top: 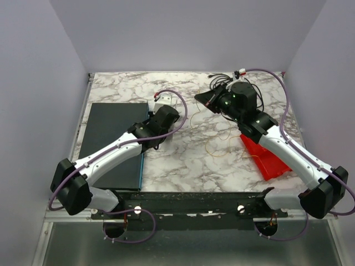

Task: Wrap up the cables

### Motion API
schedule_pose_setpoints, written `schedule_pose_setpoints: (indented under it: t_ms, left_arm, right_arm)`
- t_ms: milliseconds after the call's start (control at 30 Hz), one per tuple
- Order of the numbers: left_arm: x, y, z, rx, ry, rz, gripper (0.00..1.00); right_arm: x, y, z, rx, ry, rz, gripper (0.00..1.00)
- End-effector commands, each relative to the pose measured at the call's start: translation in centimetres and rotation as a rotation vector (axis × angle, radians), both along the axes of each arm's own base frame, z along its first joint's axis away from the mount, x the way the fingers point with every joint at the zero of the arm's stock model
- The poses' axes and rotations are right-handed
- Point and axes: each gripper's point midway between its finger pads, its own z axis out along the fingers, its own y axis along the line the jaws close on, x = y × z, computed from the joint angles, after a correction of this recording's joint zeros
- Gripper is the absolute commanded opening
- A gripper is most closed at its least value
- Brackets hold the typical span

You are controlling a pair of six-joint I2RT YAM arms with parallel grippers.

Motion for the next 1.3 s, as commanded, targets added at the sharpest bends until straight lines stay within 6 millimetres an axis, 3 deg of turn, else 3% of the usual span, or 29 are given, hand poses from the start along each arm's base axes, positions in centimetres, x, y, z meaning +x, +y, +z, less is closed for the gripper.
schedule_pose_setpoints:
  t_ms: [0, 167, 467, 667, 900, 1267]
  left_arm:
    - [-1.9, -0.2, 1.1, -0.065, 0.025, -0.043, 0.00]
    - [-3.6, 0.0, 1.4, -0.106, 0.040, -0.049, 0.00]
    - [-6.2, 0.6, -0.7, -0.170, 0.101, -0.029, 0.00]
    - [-6.5, 0.9, -0.9, -0.169, 0.098, -0.025, 0.00]
    - [-6.6, 1.2, -1.0, -0.160, 0.095, -0.023, 0.10]
    - [-6.7, 1.5, -1.1, -0.158, 0.090, -0.020, 0.18]
  right_arm:
    - [0.7, 0.5, 0.5, 0.001, -0.010, 0.014, 0.01]
    - [1.0, 1.4, 0.8, 0.022, -0.012, 0.038, 0.01]
    - [1.4, 3.5, 0.6, 0.065, 0.005, 0.107, 0.01]
    - [2.1, 5.8, 1.1, 0.066, -0.016, 0.135, 0.01]
    - [2.8, 7.9, 1.2, 0.052, -0.024, 0.157, 0.01]
    - [2.6, 9.3, 1.3, 0.039, -0.007, 0.167, 0.01]
